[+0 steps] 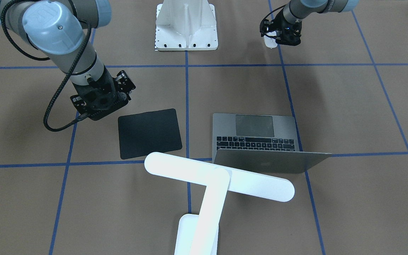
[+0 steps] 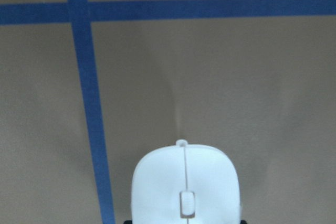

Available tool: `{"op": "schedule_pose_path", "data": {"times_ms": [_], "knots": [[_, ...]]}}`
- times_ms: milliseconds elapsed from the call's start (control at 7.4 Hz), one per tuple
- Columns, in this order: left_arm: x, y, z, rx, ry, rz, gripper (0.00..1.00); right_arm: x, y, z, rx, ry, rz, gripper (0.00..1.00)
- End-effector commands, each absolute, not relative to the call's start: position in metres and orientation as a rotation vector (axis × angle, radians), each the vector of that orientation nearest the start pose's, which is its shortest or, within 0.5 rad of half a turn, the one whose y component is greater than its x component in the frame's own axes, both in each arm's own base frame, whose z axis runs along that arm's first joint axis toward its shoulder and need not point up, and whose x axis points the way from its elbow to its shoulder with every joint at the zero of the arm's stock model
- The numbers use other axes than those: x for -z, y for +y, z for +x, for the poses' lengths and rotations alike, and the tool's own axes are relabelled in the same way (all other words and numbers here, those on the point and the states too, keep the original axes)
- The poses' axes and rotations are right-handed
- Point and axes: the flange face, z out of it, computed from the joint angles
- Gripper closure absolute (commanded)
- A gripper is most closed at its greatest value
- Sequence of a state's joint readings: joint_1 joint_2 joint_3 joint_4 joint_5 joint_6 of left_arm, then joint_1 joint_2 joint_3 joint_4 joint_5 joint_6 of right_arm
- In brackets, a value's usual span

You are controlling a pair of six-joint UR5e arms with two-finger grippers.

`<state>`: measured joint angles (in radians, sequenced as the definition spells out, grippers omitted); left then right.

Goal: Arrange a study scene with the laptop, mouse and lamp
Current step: 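Carry the white mouse with the left gripper toward the black mouse pad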

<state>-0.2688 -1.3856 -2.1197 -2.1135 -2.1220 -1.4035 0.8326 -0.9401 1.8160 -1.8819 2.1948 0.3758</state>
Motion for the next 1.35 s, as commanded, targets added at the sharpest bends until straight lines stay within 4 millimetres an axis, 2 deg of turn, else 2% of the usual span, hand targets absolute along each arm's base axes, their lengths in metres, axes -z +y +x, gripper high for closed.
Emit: {"op": "schedule_pose_path", "data": {"times_ms": [0, 270, 405, 676, 1081, 1216], "knots": [[-0.378, -0.237, 0.372, -0.087, 1.061, -0.222, 0.33, -0.228, -0.521, -0.355, 0.496, -0.810, 0.140, 0.00], [-0.322, -0.288, 0.386, -0.059, 1.164, -0.174, 0.33, -0.238, -0.528, -0.341, 0.471, -0.805, 0.134, 0.00], [-0.300, -0.316, 0.401, -0.039, 1.191, -0.142, 0.33, -0.244, -0.530, -0.338, 0.462, -0.801, 0.127, 0.00], [-0.269, -0.363, 0.438, -0.018, 1.182, -0.112, 0.33, -0.256, -0.528, -0.327, 0.448, -0.793, 0.119, 0.00], [-0.206, -0.395, 0.466, -0.038, 1.124, -0.087, 0.33, -0.263, -0.528, -0.321, 0.436, -0.792, 0.111, 0.00], [-0.192, -0.413, 0.492, -0.031, 1.116, -0.088, 0.33, -0.262, -0.528, -0.320, 0.436, -0.803, 0.105, 0.00]]}}
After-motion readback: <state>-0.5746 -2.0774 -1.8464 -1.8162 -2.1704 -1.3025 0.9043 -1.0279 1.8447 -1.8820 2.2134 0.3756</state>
